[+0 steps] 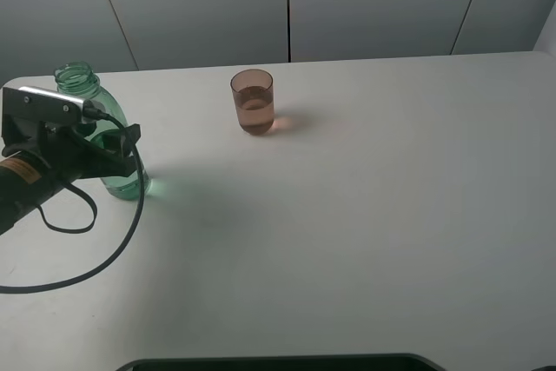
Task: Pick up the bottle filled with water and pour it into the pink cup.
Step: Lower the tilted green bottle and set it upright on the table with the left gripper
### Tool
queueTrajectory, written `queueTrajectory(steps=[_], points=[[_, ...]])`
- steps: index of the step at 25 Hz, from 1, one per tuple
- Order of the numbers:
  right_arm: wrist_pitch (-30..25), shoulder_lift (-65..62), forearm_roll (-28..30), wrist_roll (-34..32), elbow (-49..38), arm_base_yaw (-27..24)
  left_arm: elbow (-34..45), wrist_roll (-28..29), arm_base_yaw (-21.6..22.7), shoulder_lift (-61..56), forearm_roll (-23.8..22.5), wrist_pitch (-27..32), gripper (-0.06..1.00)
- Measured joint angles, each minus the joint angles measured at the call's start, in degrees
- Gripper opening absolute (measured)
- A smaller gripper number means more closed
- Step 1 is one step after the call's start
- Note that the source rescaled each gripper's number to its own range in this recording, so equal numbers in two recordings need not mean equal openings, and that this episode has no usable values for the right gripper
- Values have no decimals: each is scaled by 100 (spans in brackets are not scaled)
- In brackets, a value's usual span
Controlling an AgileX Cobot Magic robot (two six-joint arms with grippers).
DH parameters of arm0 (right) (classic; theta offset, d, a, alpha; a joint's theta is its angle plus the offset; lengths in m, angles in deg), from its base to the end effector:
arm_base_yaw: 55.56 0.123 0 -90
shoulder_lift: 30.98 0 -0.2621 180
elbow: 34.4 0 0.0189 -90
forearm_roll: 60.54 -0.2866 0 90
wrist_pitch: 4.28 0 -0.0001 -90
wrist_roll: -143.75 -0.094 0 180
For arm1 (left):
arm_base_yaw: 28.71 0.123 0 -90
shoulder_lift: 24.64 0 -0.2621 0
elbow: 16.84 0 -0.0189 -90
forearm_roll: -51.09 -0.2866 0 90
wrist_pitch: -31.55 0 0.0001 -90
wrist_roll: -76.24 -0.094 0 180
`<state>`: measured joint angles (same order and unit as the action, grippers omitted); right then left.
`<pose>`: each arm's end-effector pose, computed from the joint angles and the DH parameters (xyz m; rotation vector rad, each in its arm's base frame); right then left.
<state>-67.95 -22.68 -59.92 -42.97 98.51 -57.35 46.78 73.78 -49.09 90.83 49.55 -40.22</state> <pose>0.0479 -0.0024 0.2934 0.1551 2.0724 0.0396 0.2109 -0.0809 0.0453 0.3972 1.8372 -0.2333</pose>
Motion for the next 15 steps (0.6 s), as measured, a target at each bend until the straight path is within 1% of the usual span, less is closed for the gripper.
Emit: queueTrajectory(steps=[5,9,10,11,12,13,15], points=[[0,0,0,0,0,0,20,0,0,-13,-24,-11,0],[0,0,0,0,0,0,42,0,0,-92,-72,92,0],[0,0,0,0,0,0,42,11,0,-127,-84,125,22],[0,0,0,0,0,0,42,32,0,-144,-94,148,66],[0,0,0,0,0,0,53,43,0,-177,-112,185,81],[0,0,0,0,0,0,53,54,0,-211,-109,215,87],[0,0,0,0,0,0,53,54,0,-254,-109,228,93]])
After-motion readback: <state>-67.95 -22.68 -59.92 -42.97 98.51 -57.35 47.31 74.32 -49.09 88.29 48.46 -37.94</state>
